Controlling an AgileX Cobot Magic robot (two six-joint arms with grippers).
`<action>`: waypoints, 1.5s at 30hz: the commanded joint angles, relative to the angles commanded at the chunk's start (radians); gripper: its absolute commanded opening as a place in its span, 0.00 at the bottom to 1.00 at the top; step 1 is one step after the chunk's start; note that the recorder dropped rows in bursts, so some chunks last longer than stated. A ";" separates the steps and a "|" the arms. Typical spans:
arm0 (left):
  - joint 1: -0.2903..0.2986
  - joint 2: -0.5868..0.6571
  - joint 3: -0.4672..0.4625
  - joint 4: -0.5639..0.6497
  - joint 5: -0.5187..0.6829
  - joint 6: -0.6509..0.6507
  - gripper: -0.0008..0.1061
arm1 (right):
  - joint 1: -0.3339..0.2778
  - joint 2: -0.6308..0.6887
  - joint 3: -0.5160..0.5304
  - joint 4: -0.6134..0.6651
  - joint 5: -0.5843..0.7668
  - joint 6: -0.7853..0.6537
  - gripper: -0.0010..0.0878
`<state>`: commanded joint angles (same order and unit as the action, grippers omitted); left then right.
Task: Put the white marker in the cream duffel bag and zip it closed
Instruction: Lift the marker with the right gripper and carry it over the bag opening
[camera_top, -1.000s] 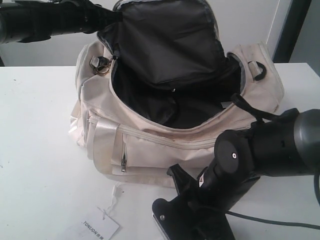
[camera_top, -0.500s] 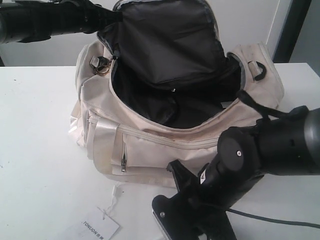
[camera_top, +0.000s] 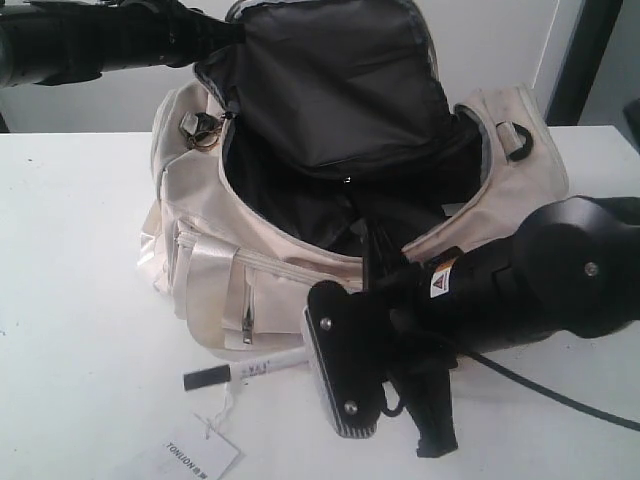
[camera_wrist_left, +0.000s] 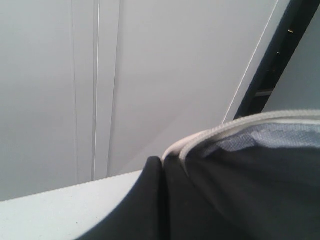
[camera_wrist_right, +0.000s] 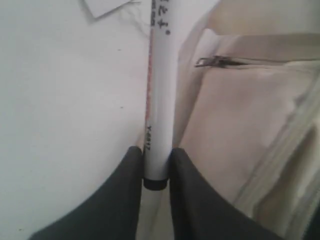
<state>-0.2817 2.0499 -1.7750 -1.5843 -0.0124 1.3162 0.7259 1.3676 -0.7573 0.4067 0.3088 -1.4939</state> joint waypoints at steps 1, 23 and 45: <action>0.000 0.000 0.000 0.000 0.000 0.000 0.01 | 0.000 -0.005 0.000 0.000 -0.012 0.019 0.01; 0.000 0.000 0.000 0.000 -0.002 0.000 0.01 | -0.049 -0.033 0.000 0.000 -0.153 0.233 0.01; 0.000 0.000 0.000 0.000 -0.006 0.000 0.01 | -0.050 -0.075 0.000 0.000 -0.262 0.468 0.01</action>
<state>-0.2817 2.0499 -1.7750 -1.5843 -0.0180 1.3162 0.6757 1.2924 -0.7573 0.4066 0.0470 -1.0258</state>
